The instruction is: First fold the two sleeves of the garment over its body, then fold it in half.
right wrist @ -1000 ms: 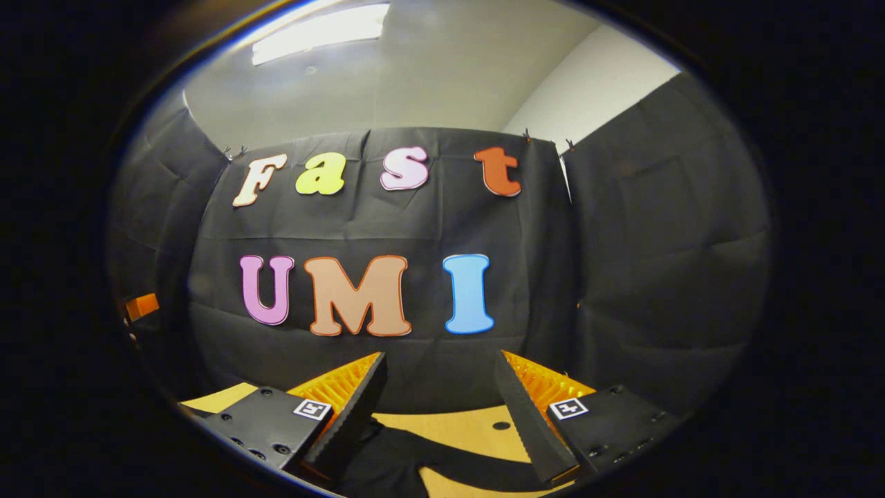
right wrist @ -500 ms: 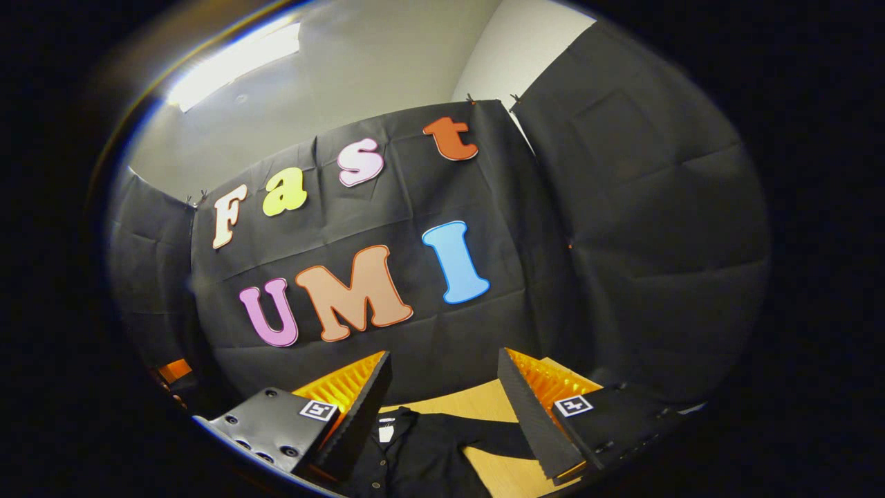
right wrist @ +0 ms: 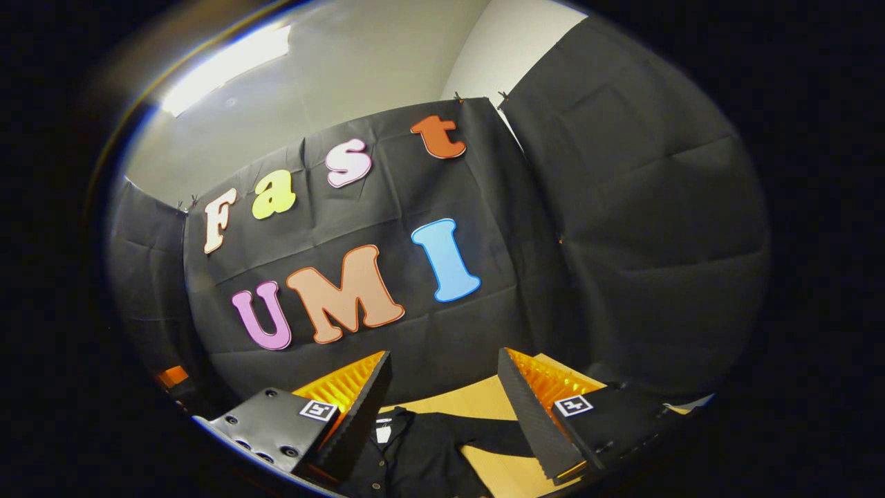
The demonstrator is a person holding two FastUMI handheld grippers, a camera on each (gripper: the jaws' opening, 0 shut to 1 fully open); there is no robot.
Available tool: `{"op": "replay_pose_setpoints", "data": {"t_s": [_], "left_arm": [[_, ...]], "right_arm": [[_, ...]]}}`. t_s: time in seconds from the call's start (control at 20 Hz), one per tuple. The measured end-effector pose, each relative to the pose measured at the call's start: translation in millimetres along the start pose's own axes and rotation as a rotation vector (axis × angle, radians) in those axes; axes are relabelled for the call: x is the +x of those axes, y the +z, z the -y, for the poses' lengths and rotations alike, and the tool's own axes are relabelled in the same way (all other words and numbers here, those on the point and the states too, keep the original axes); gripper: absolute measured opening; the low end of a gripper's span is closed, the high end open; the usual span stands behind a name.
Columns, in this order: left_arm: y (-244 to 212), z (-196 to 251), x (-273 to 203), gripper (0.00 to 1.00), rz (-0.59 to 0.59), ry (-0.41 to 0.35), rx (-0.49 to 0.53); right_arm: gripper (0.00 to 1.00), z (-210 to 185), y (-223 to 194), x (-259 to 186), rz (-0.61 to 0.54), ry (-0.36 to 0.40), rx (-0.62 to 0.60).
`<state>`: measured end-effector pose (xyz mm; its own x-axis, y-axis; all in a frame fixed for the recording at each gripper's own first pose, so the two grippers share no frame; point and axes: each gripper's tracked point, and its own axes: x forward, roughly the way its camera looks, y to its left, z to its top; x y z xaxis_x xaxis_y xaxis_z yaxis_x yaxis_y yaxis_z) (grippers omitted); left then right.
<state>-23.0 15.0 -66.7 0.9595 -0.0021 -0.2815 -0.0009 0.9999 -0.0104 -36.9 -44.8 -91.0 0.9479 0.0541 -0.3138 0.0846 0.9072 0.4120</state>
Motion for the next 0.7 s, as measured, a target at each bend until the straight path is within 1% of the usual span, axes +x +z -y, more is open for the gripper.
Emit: {"op": "replay_pose_setpoints", "data": {"t_s": [0.15, 0.25, 0.35, 0.4, 0.5, 0.55, 0.6, 0.7], "left_arm": [[-3, -1, 1, 0.91, -0.005, 0.005, 0.018], [-4, -2, 3, 0.93, -0.007, 0.01, 0.022], [-5, -3, 5, 0.91, -0.007, 0.024, 0.027], [-4, -5, 5, 0.93, -0.007, 0.033, 0.029], [-6, -10, 6, 0.91, -0.01, 0.05, 0.032], [-7, -12, 6, 0.93, -0.011, 0.057, 0.032], [-6, -13, 6, 0.91, -0.011, 0.063, 0.034], [-7, -16, 6, 0.91, -0.012, 0.077, 0.044]], "right_arm": [[0.97, 5, -5, 5, -0.018, -0.004, -0.004], [0.97, 12, -9, 9, -0.034, -0.012, 0.001], [0.98, 21, -13, 14, -0.057, -0.023, -0.003], [0.98, 28, -15, 17, -0.065, -0.033, -0.01], [0.97, 53, -24, 25, -0.088, -0.073, -0.022], [0.97, 68, -34, 30, -0.115, -0.102, -0.022], [0.98, 85, -47, 33, -0.143, -0.13, -0.024], [0.98, 119, -80, 43, -0.212, -0.189, -0.034]]}}
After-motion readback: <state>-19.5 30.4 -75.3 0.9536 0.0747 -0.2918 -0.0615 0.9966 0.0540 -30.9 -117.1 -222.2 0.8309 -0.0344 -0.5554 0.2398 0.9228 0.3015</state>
